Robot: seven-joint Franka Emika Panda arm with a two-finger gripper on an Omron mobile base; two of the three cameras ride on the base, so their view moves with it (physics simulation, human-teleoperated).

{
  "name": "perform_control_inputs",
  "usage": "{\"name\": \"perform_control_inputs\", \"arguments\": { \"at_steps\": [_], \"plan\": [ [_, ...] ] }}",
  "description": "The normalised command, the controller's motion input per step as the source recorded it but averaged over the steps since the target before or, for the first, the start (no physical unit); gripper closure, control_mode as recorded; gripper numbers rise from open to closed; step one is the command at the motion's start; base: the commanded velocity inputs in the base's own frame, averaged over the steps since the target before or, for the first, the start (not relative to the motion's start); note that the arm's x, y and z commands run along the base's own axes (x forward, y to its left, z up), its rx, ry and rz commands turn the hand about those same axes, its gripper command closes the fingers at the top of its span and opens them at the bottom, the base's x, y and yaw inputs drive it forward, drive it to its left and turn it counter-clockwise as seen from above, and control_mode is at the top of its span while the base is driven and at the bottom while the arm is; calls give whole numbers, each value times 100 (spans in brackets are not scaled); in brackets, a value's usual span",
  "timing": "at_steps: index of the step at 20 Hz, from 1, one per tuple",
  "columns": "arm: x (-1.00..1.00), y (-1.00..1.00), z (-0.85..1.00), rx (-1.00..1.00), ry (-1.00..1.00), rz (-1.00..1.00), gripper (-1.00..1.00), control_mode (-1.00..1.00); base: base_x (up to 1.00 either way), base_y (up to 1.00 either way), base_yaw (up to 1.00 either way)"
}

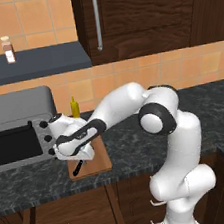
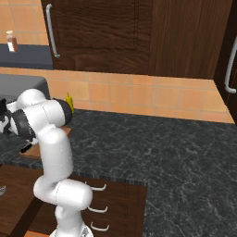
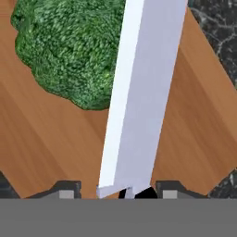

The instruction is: Place the appropriate cutting tool for cutting the broccoli skin on the cutting board.

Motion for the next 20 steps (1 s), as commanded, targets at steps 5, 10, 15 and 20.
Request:
{"name": "perform_control_inputs", "arguments": {
  "at_steps": [5,10,15,20],
  "plan": [
    [-20,-26,14,4,0,0,-100,-100,0,0,0],
    [-53,-41,17,10,0,0,-100,-100,0,0,0],
    [-67,-45,21,11,0,-3,-100,-100,0,0,0],
    [-45,-47,13,9,-4,-2,-100,-100,0,0,0]
  ]
}}
